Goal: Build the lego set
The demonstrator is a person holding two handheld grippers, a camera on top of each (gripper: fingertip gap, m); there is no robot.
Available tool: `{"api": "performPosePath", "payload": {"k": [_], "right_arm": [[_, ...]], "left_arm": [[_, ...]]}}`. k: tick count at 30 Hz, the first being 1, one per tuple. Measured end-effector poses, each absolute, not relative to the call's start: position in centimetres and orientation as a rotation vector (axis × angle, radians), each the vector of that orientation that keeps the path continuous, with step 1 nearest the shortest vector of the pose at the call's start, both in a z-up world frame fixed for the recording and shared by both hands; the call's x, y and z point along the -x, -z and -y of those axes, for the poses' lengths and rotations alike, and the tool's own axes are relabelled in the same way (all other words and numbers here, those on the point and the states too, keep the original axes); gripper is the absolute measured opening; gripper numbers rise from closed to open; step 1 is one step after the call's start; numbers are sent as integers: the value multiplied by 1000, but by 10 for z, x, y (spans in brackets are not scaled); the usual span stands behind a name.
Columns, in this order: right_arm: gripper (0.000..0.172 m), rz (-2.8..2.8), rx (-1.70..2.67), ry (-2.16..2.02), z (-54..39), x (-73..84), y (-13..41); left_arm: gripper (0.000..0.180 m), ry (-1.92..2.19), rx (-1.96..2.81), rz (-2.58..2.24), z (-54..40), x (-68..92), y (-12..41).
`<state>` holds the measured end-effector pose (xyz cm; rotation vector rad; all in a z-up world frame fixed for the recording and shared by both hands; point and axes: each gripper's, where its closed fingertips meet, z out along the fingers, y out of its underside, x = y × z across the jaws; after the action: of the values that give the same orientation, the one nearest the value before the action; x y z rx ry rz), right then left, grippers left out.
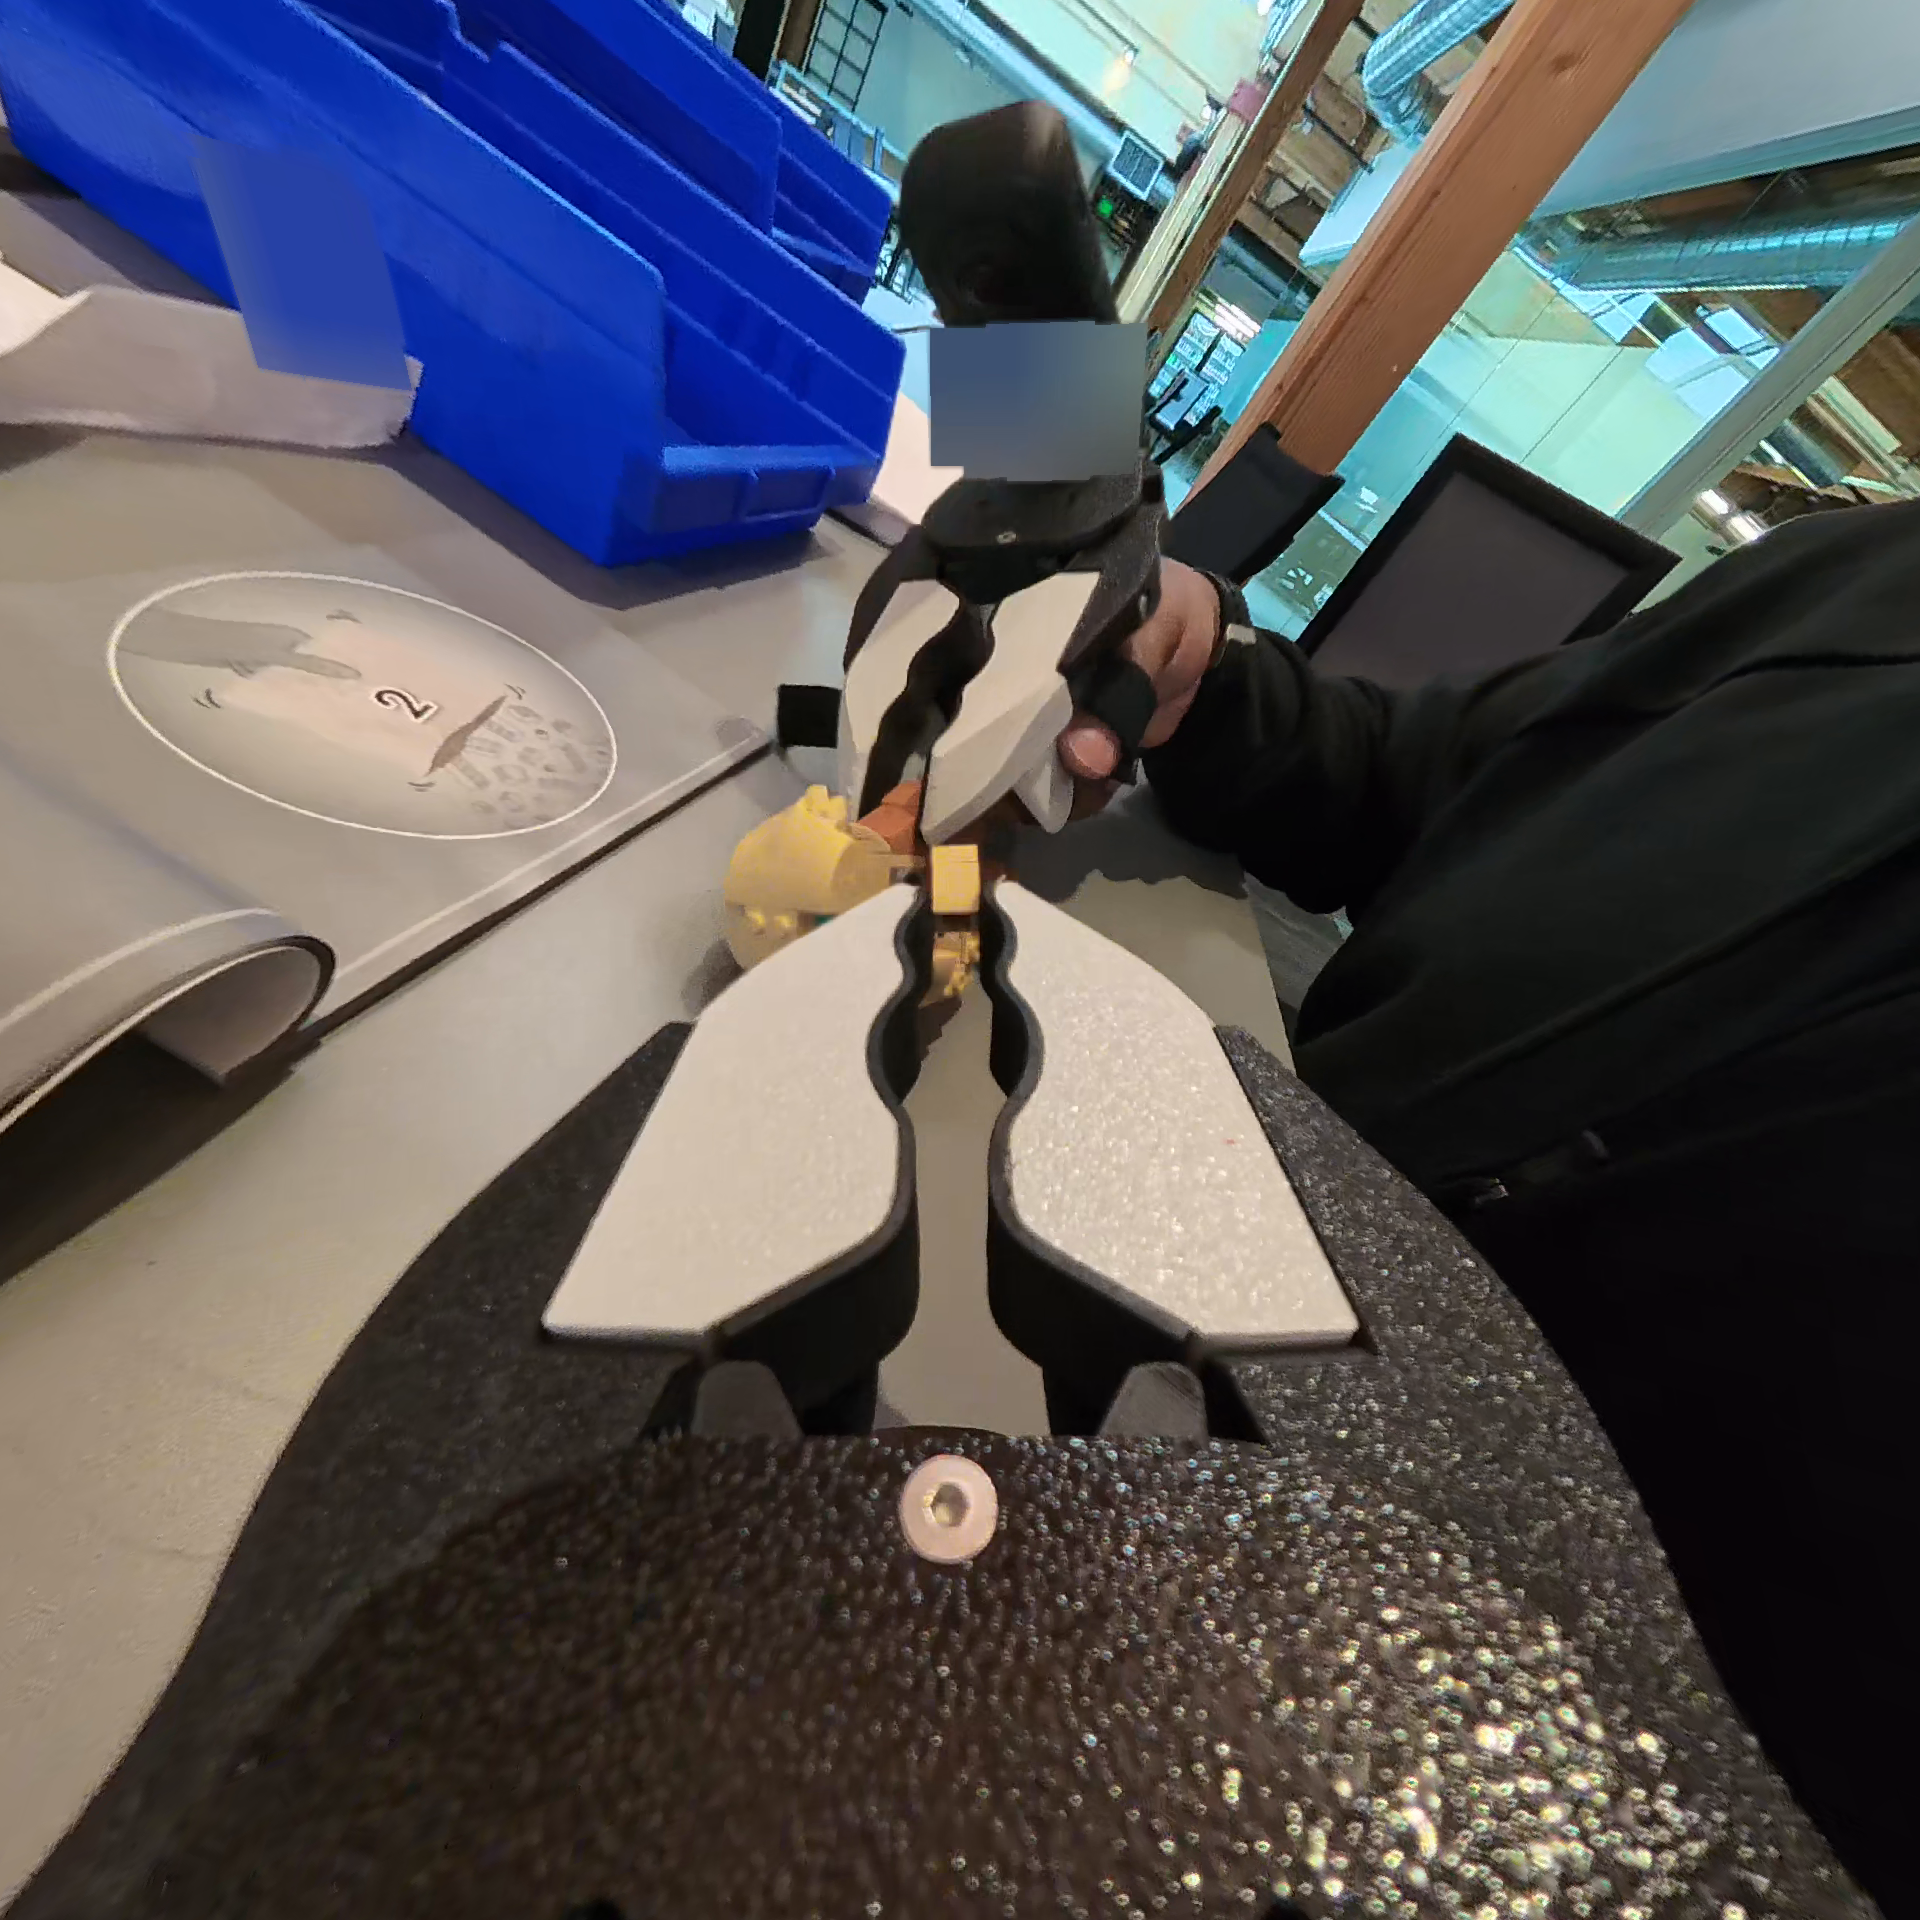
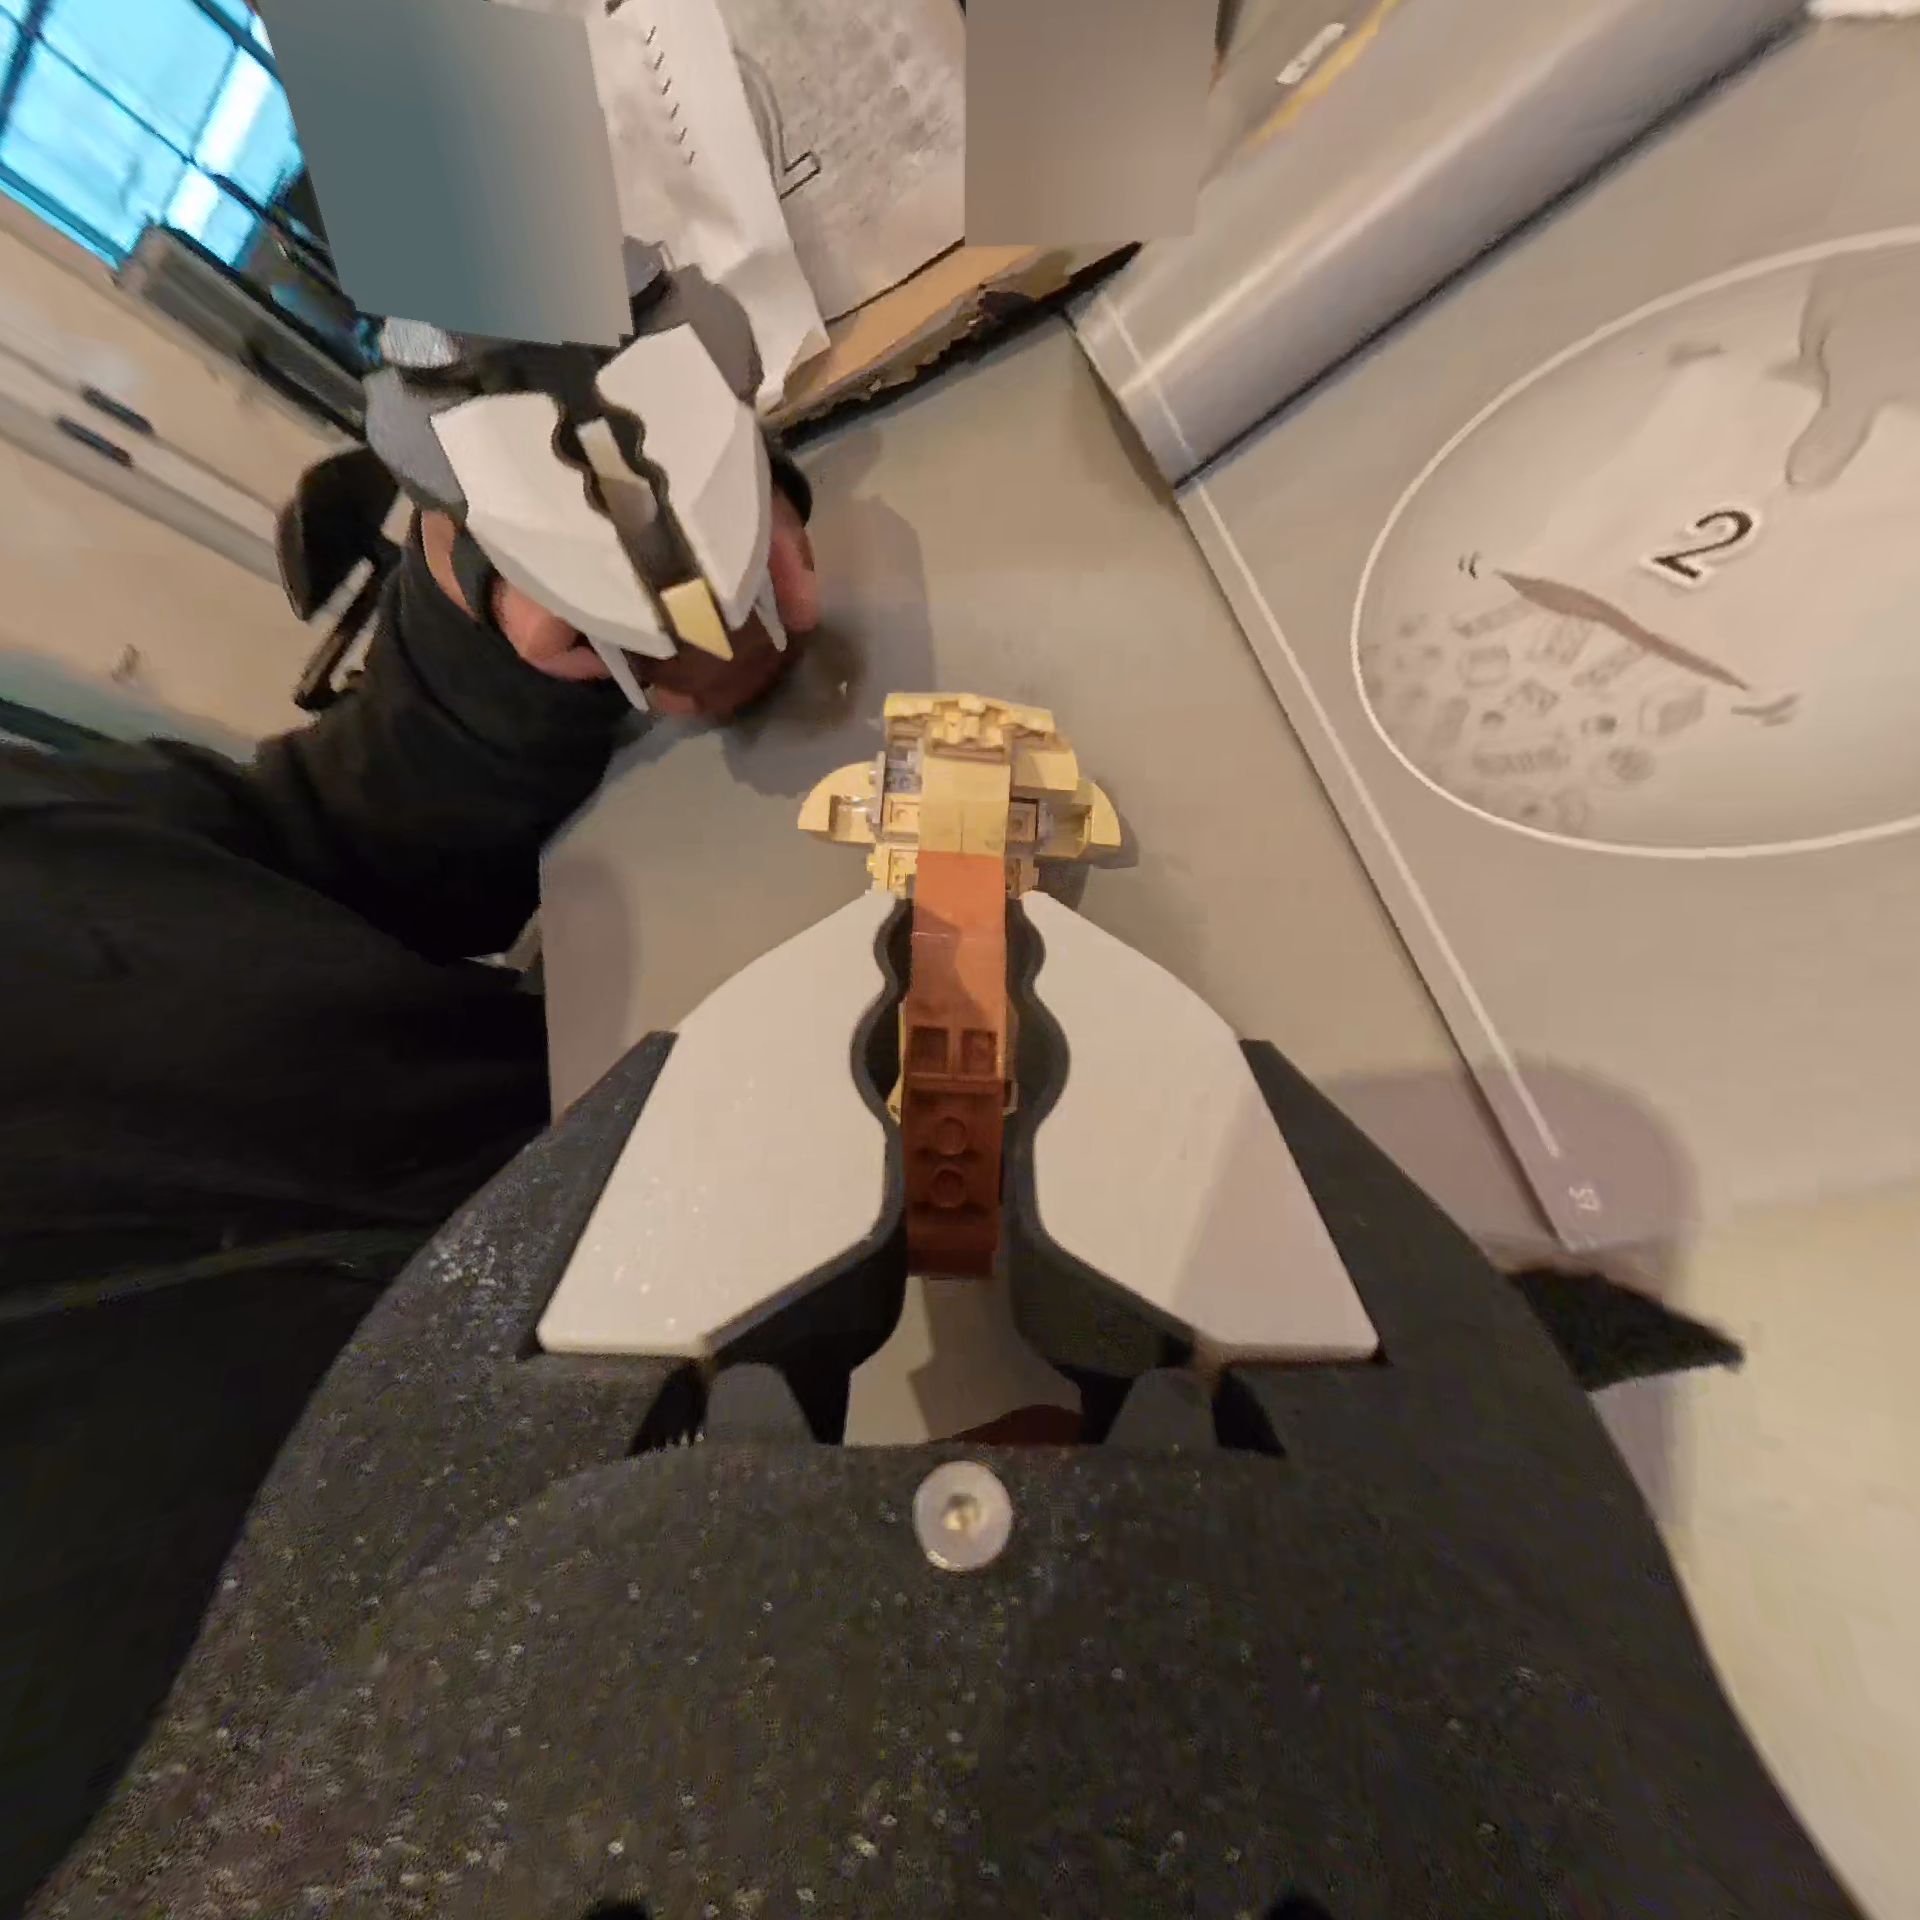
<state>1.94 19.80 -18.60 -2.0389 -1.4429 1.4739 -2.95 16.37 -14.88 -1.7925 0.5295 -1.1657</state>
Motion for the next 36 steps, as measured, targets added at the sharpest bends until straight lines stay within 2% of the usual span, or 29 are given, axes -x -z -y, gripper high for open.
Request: {"api": "performPosePath", "payload": {"k": [15,19,26,36], "right_arm": [[16,1337,2139,-1481,-213,-31,203],[28,1375,2063,-1405,-220,-36,200],[32,1539,1480,-1023,-238,-40,158],[20,1679,615,-553,-215,-29,120]], "left_arm": [[7,1265,1854,-519,-179,18,153],[7,1319,1834,-502,-184,15,148],[7,1544,1802,-393,-188,4,127],[7,1757,1766,-357,-187,-24,117]]}}
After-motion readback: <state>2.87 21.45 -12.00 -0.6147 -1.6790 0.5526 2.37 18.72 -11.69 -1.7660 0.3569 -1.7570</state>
